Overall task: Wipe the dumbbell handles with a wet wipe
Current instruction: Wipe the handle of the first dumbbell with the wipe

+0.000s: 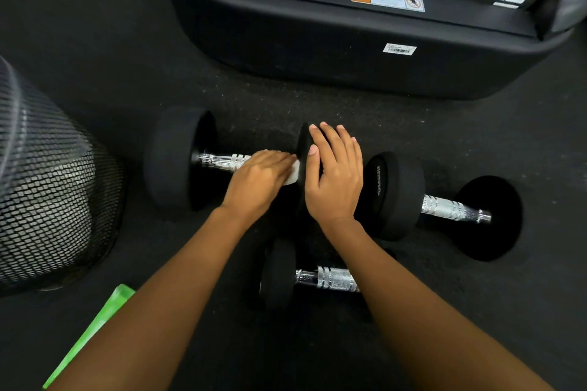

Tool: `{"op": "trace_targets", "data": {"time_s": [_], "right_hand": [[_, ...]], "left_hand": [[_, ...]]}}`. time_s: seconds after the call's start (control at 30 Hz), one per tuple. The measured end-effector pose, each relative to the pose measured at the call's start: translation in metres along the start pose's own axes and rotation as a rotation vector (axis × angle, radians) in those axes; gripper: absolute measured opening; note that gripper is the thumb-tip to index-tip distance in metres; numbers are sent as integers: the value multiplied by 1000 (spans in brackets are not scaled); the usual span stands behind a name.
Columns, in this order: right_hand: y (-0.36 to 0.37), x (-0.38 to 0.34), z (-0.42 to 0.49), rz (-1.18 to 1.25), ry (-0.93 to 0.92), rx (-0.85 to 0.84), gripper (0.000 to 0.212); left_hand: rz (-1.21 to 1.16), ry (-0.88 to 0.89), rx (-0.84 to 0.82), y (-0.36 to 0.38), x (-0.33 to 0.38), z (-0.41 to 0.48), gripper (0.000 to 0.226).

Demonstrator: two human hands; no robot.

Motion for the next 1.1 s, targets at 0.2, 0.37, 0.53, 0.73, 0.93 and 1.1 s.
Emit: {"op": "trace_targets", "data": {"time_s": [0.2,0.37,0.53,0.73,0.93,1.1], "right_hand": [[-1,-1,-1,14,-7,11,39],[-1,0,-1,5,-3,-5,40],[-1,-1,0,8,0,-10,40],[-1,-1,-2,13,-5,0,40],[-1,-1,-1,13,-2,3,40],[-1,-1,-1,9,-7,0,40]], "left_hand": [[30,75,-46,-11,-22,-7,44],[24,-150,-118,-4,-19,17,35],[-73,-54,-148,-2,-8,17,31],[-106,-52,-165,-13,-32,4,34],[-102,-73,-174,-10,-19,10,35],[-10,-58,-111,-16,-21,-2,39]]}}
Point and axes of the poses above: each hand's wrist, its own z-axis towards the middle knuckle, its own y-axis out of the palm, x = y × z, the point moved 3 cm from there along z, towards the middle knuckle, and after that the axes turned 2 degrees about y, right-handed, at the moved point
